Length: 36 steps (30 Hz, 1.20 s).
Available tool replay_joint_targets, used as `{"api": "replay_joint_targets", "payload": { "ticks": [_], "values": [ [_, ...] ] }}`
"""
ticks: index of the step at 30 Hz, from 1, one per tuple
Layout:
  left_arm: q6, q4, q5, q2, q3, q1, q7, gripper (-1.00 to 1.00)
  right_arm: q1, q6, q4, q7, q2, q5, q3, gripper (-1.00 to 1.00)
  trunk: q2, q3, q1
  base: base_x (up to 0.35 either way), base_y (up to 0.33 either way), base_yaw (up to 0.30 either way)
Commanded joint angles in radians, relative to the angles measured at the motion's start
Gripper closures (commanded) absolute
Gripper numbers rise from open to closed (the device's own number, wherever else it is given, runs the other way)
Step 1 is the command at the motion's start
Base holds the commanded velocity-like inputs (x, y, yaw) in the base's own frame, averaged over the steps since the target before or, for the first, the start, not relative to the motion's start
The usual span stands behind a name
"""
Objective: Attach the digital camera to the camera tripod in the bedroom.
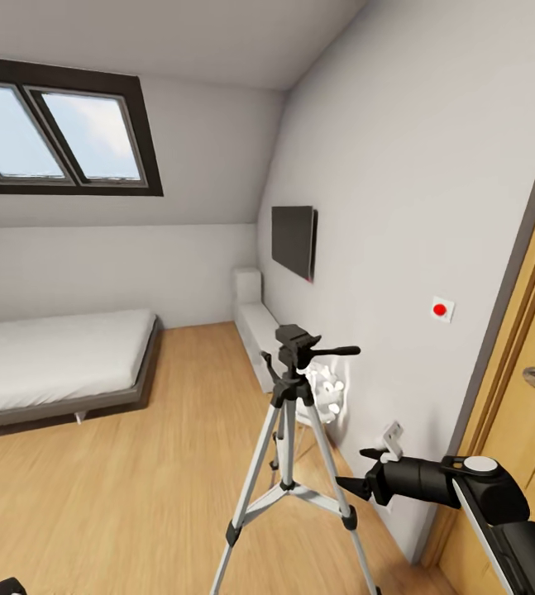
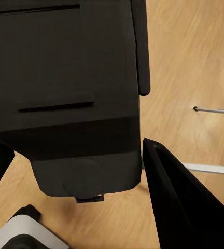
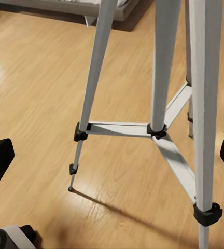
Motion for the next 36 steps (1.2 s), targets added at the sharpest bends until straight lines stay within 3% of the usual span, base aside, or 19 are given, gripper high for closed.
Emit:
{"api": "replay_joint_targets", "payload": {
  "ticks": [1,17,25,36],
  "values": [
    [0.005,-0.002,0.005,-0.001,0.002,0.000,0.002,1.00,0.000,0.003,-0.001,0.008,0.000,0.009,0.000,-1.00,-0.001,0.000,0.000,0.011,-0.063,0.047],
    [0.003,-0.004,0.003,-0.002,0.001,0.000,0.011,1.00,0.001,-0.006,0.003,0.008,0.000,0.010,0.000,-1.00,-0.001,0.000,0.000,0.177,-0.218,0.009],
    [0.003,-0.004,0.003,-0.001,0.001,0.000,0.010,1.00,0.008,-0.013,0.003,0.008,0.000,0.024,0.000,-1.00,-0.001,0.000,0.000,0.083,-0.076,0.013],
    [0.003,-0.004,0.003,-0.001,0.001,0.000,0.009,1.00,0.016,-0.041,0.003,0.008,0.000,0.029,0.001,-1.00,-0.001,0.000,0.000,0.011,-0.010,0.207]
  ]
}}
